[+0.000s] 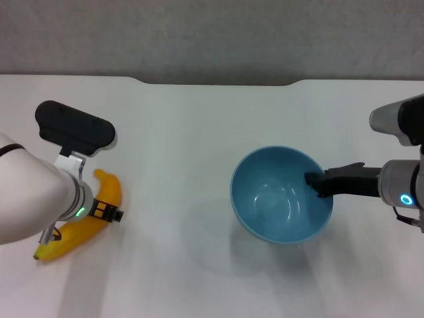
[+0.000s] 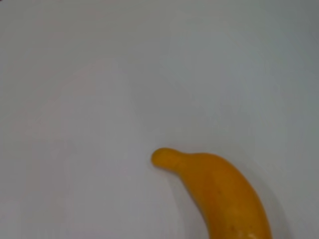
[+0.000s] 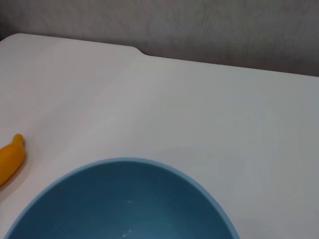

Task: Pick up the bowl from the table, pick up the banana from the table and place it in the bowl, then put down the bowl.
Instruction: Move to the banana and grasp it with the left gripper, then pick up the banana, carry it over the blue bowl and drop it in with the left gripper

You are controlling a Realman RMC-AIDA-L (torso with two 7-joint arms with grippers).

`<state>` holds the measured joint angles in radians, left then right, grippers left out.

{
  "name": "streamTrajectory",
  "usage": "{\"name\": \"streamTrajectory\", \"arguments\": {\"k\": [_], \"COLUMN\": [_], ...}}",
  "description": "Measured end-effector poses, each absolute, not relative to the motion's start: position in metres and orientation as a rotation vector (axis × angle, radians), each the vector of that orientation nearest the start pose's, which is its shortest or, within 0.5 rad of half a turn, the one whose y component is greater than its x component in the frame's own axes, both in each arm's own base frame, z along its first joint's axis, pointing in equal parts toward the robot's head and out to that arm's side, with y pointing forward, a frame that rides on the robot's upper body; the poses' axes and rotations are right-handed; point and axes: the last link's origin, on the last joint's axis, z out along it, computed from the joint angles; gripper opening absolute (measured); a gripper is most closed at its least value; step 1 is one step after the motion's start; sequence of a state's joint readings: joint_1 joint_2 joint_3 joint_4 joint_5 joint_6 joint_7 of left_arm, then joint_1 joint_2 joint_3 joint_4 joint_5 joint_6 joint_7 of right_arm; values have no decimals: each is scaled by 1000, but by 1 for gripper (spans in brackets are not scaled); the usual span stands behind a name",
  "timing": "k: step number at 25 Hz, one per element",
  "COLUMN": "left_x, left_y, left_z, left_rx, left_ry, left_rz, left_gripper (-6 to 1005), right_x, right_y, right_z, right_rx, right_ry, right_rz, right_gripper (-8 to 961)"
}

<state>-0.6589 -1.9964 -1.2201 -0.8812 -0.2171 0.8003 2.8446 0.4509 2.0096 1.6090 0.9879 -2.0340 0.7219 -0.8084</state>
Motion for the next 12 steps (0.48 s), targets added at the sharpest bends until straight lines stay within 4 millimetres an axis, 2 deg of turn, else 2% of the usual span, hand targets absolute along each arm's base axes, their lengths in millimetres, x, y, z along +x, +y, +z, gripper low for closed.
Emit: {"name": "streamTrajectory", "arguments": {"k": [3,12], "left_x": [-260,-262], "left_y": [399,400], "left_z": [-54,-52], "left_rx": [-1946,-1927], "left_ry": [-1045,-1084], "left_rz": [429,395], "left_gripper": [833,601], "right_x": [244,243], "right_y": [391,390], "right_z": [-26,-24], "right_rx": [-2297,-2292], "right_ry": [1003,994], "right_rz": [194,206], "right_gripper": [35,34]}}
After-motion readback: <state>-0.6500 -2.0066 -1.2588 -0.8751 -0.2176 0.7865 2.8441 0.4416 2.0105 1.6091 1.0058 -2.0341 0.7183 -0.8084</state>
